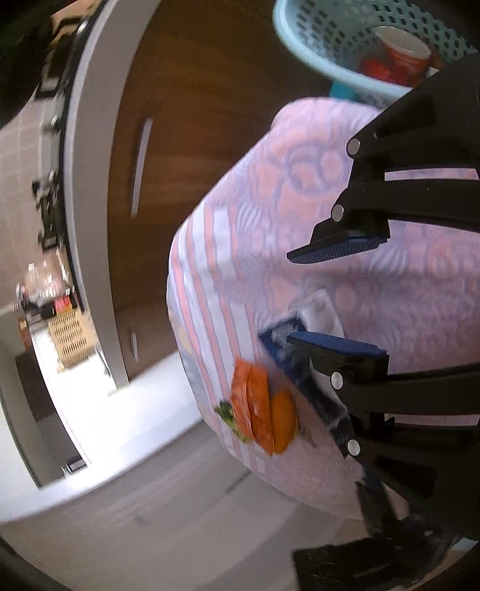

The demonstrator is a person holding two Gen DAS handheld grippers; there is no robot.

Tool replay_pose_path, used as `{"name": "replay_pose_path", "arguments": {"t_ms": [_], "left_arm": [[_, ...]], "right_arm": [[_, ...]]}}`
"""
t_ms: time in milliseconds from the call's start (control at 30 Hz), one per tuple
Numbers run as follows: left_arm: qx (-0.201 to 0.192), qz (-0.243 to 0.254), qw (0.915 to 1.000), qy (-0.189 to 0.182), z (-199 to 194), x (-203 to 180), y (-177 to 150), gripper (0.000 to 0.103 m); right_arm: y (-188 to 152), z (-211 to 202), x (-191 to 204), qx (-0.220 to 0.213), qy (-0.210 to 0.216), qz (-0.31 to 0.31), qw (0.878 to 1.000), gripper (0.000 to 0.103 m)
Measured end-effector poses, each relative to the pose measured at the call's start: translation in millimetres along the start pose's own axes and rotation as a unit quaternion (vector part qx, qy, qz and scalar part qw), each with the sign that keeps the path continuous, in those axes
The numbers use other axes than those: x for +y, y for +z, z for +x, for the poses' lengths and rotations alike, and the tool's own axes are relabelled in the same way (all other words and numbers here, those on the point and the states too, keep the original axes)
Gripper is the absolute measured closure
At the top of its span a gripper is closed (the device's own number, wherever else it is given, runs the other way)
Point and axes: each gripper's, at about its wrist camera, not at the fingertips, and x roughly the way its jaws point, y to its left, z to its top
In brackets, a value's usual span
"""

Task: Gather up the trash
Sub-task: 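Grasp the blue-and-white milk carton with left gripper while right grasps another orange peel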

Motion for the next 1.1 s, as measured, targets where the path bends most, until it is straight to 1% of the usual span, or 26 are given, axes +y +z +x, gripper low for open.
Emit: {"name": "replay_pose_path", "arguments": {"t_ms": [33, 67, 100, 133, 167, 233, 300, 400, 500, 533, 567, 600, 633, 667, 700, 800, 900, 1000, 1100], "left_arm": [[-0.003, 0.013, 0.9998, 0.016, -1, -5, -2, 0.038], [-0.012, 0.023, 0.9989, 0.039, -3, -8, -1, 0.037], [-0.019, 0.022, 0.9982, 0.053, -4, -7, 1, 0.037], [-0.027, 0.013, 0.9978, 0.06, -6, -3, 6, 0.036], [-0.031, 0.005, 0.9979, 0.058, -8, 1, 11, 0.036], [-0.042, -0.022, 0.9974, 0.055, -10, 12, 22, 0.031], [-0.049, -0.026, 0.9965, 0.063, -6, 16, 31, 0.03], [-0.013, 0.0, 0.9974, 0.071, 16, 12, 43, 0.03], [0.019, 0.052, 0.9906, 0.125, 41, -5, 47, 0.031], [0.025, 0.067, 0.9864, 0.148, 49, -10, 47, 0.035], [0.029, 0.076, 0.9836, 0.161, 54, -13, 48, 0.045], [0.036, 0.085, 0.9811, 0.17, 61, -16, 48, 0.052], [0.04, 0.085, 0.98, 0.176, 65, -16, 48, 0.065], [0.04, 0.08, 0.9801, 0.177, 66, -15, 48, 0.069], [0.036, 0.075, 0.9805, 0.178, 66, -16, 48, 0.069], [0.011, 0.055, 0.984, 0.169, 44, -12, 37, 0.073], [-0.016, 0.022, 0.9854, 0.168, 10, -2, 24, 0.073], [-0.048, -0.018, 0.9811, 0.187, -32, 17, 12, 0.074], [-0.09, -0.058, 0.973, 0.205, -70, 42, 7, 0.075]], "right_arm": [[-1, -3, -6, 0.001, -0.002, 0.007, 1.0, 0.068], [-2, -6, -11, -0.001, -0.004, 0.012, 1.0, 0.068], [-3, -9, -15, -0.003, -0.006, 0.014, 1.0, 0.068], [-3, -11, -16, -0.005, -0.008, 0.016, 1.0, 0.068], [-4, -15, -20, -0.008, -0.011, 0.017, 1.0, 0.068], [-5, -20, -23, -0.012, -0.014, 0.018, 1.0, 0.068], [-8, -24, -25, -0.013, -0.014, 0.019, 1.0, 0.068], [-11, -25, -26, -0.01, -0.011, 0.02, 1.0, 0.068], [-13, -26, -25, -0.009, -0.012, 0.018, 1.0, 0.068], [-13, -26, -25, -0.009, -0.011, 0.019, 1.0, 0.068], [-13, -26, -24, -0.008, -0.011, 0.019, 1.0, 0.068], [-12, -25, -22, -0.005, -0.012, 0.018, 1.0, 0.068], [-11, -22, -20, 0.0, -0.013, 0.015, 1.0, 0.068], [-10, -20, -17, 0.005, -0.013, 0.009, 1.0, 0.068], [-9, -18, -13, 0.009, -0.011, 0.002, 1.0, 0.068], [-5, -12, 7, 0.017, -0.005, -0.028, 0.999, 0.068], [-1, -5, 32, 0.024, 0.009, -0.057, 0.998, 0.068], [1, 9, 62, 0.037, 0.028, -0.092, 0.995, 0.068], [1, 28, 92, 0.057, 0.048, -0.124, 0.989, 0.068]]}}
